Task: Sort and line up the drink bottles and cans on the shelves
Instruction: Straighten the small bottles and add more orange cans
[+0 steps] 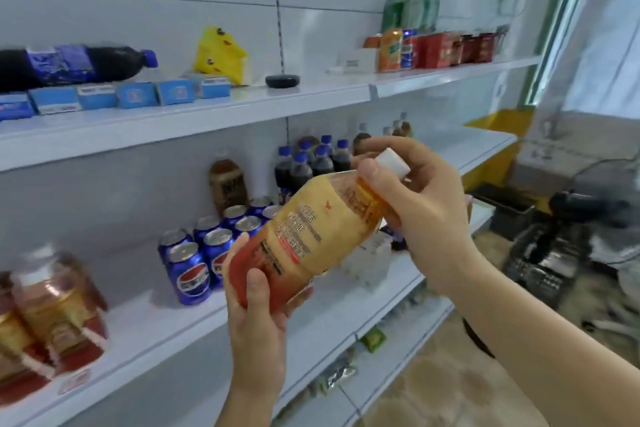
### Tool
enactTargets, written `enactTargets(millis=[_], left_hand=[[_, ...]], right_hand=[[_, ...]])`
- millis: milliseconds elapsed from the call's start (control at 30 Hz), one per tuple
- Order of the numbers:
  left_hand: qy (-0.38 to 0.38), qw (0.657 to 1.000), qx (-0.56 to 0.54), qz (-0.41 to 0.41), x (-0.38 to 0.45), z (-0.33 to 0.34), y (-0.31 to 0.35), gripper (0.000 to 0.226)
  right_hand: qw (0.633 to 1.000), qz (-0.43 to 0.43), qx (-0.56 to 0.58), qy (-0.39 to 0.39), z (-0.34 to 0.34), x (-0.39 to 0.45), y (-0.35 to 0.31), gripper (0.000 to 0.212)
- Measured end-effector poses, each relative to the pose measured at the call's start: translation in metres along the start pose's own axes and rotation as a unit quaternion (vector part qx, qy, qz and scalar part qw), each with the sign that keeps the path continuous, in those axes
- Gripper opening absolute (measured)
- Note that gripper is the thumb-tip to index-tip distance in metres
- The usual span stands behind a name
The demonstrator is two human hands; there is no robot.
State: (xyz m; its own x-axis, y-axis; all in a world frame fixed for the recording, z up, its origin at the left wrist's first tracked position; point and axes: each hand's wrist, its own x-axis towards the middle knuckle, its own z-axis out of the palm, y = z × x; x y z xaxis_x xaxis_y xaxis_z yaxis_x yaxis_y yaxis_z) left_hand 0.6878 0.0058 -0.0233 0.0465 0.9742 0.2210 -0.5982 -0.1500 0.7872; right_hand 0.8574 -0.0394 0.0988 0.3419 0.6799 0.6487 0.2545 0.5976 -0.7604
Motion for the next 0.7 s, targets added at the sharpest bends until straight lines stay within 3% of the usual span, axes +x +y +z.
enactTargets(millis=[67, 200, 267, 367, 467, 633, 700], left_hand=[[0.001, 0.996, -0.026, -0.086, 0.013, 0.037, -0.031, 0.101], [-0.005, 0.980, -0.045, -0.195, 0.038, 0.102, -0.100, 0.059], [-0.007, 0.971, -0.039, -0.235, 0.055, 0.128, -0.144, 0.062], [-0.024, 0.960, -0.015, -0.279, 0.080, 0.161, -0.197, 0.070], [-0.083, 0.944, -0.001, -0.320, 0.124, 0.207, -0.253, 0.070], [-0.171, 0.917, -0.020, -0.360, 0.195, 0.280, -0.327, 0.089], [-0.168, 0.915, -0.020, -0.367, 0.222, 0.304, -0.343, 0.078]], right_hand=[[0.999, 0.018, -0.035, -0.018, -0.044, 0.020, 0.016, 0.012], [0.984, 0.010, -0.176, -0.035, -0.117, 0.063, 0.071, 0.014], [0.972, 0.029, -0.229, -0.038, -0.151, 0.085, 0.106, 0.028], [0.958, 0.026, -0.286, 0.019, -0.186, 0.106, 0.143, 0.043], [0.943, 0.003, -0.323, 0.077, -0.225, 0.153, 0.175, 0.041], [0.917, 0.016, -0.389, 0.085, -0.295, 0.250, 0.218, 0.042], [0.915, 0.025, -0.393, 0.087, -0.317, 0.284, 0.245, 0.041]])
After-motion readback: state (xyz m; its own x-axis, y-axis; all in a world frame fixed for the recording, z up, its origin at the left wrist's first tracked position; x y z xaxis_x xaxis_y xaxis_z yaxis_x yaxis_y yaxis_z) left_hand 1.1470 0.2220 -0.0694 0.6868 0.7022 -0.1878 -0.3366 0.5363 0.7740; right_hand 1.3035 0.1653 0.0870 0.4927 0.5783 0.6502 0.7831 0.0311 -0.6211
